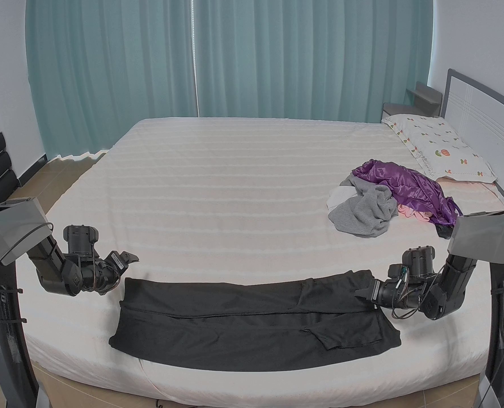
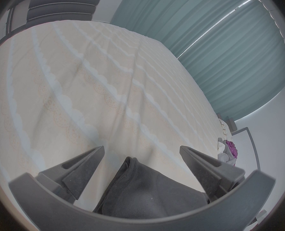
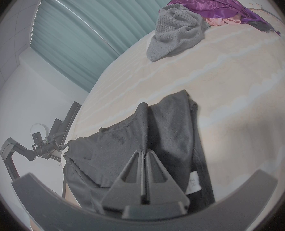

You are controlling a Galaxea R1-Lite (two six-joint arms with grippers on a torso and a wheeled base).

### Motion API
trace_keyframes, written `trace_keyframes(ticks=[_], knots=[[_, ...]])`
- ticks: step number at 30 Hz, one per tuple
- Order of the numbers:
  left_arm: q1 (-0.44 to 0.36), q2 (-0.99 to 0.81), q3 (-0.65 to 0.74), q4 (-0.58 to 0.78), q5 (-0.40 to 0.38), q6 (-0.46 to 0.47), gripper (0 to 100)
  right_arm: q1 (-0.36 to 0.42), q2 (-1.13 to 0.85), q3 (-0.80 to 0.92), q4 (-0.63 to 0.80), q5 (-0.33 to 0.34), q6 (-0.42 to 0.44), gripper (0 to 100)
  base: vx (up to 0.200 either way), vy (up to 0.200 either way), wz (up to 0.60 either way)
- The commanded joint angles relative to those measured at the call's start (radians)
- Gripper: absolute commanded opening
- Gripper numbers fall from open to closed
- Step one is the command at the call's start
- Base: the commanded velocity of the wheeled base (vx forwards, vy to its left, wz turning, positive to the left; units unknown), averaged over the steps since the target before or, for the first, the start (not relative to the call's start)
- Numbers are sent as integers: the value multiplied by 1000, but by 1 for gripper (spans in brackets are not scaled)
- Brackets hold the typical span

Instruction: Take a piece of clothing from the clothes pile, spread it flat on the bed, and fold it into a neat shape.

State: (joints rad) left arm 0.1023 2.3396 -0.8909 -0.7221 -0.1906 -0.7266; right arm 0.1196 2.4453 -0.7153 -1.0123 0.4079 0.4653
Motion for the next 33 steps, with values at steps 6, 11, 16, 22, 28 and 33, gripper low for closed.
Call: trace_keyframes(ticks=[6, 11, 16, 22, 28, 33], knots=[[-1, 1, 0, 0, 0, 1, 100, -14, -20, 51, -9, 2, -14, 0, 0, 0, 0], [-1, 1, 0, 0, 0, 1, 100, -14, -17, 50, -8, 2, -14, 0, 0, 0, 0], [0, -5, 3, 0, 0, -1, 100, -14, -20, 48, -6, 2, -13, 100, 0, 0, 0], [-1, -57, 59, 0, -3, 1, 100, -34, -57, 56, -11, 9, 27, 100, 0, 0, 0], [-10, -114, 125, 0, -1, -4, 100, -52, -137, 76, -12, -3, 207, 100, 0, 0, 0], [-24, -146, 193, 0, -3, -27, 100, -44, -198, 120, -12, -57, 288, 100, 0, 0, 0]])
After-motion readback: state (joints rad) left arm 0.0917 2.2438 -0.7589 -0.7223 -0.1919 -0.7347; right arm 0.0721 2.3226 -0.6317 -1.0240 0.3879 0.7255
